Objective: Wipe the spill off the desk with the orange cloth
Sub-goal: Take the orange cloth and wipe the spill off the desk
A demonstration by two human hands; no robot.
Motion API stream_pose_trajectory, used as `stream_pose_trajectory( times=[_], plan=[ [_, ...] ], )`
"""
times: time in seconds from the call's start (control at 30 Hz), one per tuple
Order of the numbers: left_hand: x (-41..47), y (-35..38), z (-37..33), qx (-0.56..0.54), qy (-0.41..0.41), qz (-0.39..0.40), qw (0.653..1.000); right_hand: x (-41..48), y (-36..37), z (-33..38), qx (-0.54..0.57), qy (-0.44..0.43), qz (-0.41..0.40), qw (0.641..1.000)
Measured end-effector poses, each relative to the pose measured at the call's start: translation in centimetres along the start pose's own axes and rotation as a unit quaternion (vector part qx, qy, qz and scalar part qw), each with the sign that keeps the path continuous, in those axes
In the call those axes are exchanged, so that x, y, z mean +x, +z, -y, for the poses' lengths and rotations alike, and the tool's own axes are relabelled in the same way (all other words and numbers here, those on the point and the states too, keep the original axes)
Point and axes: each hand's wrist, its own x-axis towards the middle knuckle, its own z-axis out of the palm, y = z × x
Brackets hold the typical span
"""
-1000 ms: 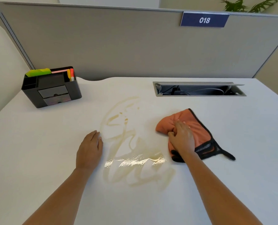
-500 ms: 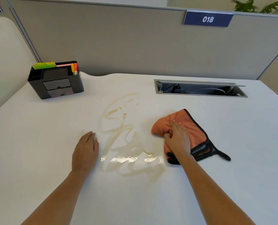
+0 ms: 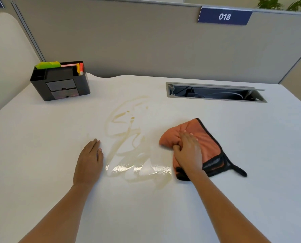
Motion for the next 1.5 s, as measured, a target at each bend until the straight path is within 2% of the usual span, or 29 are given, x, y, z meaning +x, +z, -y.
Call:
stream_pose_trajectory(
  times=[0.13,0.23,0.33,0.47,0.53,0.6,0.7,0.77,0.93,1.0,1.07,1.13,1.23,1.3,1.37,1.43,1.5],
  plan=[
    [0.2,0.0,0.2,0.000,-0.003,0.007,1.000,-5.0,0.9,2.3,0.037,-0.136,0.078,0.987],
    [0.3,0.0,0.2,-0.007,-0.005,0.007,1.000,-7.7,-0.1,0.5,0.034,-0.211,0.114,0.970],
    [0.4,0.0,0.1,-0.008,-0.002,0.005,1.000,-6.1,-0.8,-0.7,0.025,-0.163,0.098,0.981],
    [0.5,0.1,0.1,-0.006,-0.003,0.005,1.000,-3.6,0.8,2.8,0.008,-0.056,0.037,0.998],
    [0.6,0.1,0.1,-0.004,-0.001,0.005,1.000,-4.6,1.8,5.2,0.002,-0.077,0.053,0.996],
    [0.6,0.1,0.1,-0.004,0.000,0.003,1.000,-7.4,2.5,6.8,0.007,-0.150,0.089,0.985],
    [0.5,0.0,0.2,-0.005,0.002,0.008,1.000,-11.7,1.8,6.2,0.011,-0.246,0.113,0.963],
    [0.5,0.0,0.2,-0.013,-0.001,0.008,1.000,-11.9,0.9,4.6,0.005,-0.253,0.110,0.961],
    [0.5,0.0,0.3,-0.026,-0.004,0.007,1.000,-6.9,1.3,5.2,0.015,-0.115,0.063,0.991],
    [0.6,0.1,0.4,-0.028,-0.002,0.006,1.000,-6.5,2.3,7.1,0.017,-0.092,0.054,0.994],
    [0.7,0.2,0.5,-0.034,-0.003,0.004,0.999,-8.3,3.1,8.9,0.029,-0.135,0.083,0.987],
    [0.7,0.2,0.6,-0.047,-0.006,0.003,0.999,-11.6,3.1,9.4,0.027,-0.229,0.126,0.965],
    [0.8,0.3,0.8,-0.069,-0.011,-0.004,0.998,-14.0,1.5,7.5,0.015,-0.314,0.135,0.940],
    [0.7,0.3,0.7,-0.090,-0.022,-0.007,0.996,-12.7,0.9,6.2,0.019,-0.286,0.126,0.950],
    [0.7,0.4,0.7,-0.105,-0.027,-0.008,0.994,-10.4,1.2,6.5,0.029,-0.206,0.113,0.972],
    [0.7,0.3,0.7,-0.120,-0.035,-0.010,0.992,-8.1,2.3,8.3,0.027,-0.140,0.079,0.987],
    [0.8,0.3,0.8,-0.141,-0.045,-0.012,0.989,-7.2,3.8,10.7,0.025,-0.124,0.067,0.990]
  ],
)
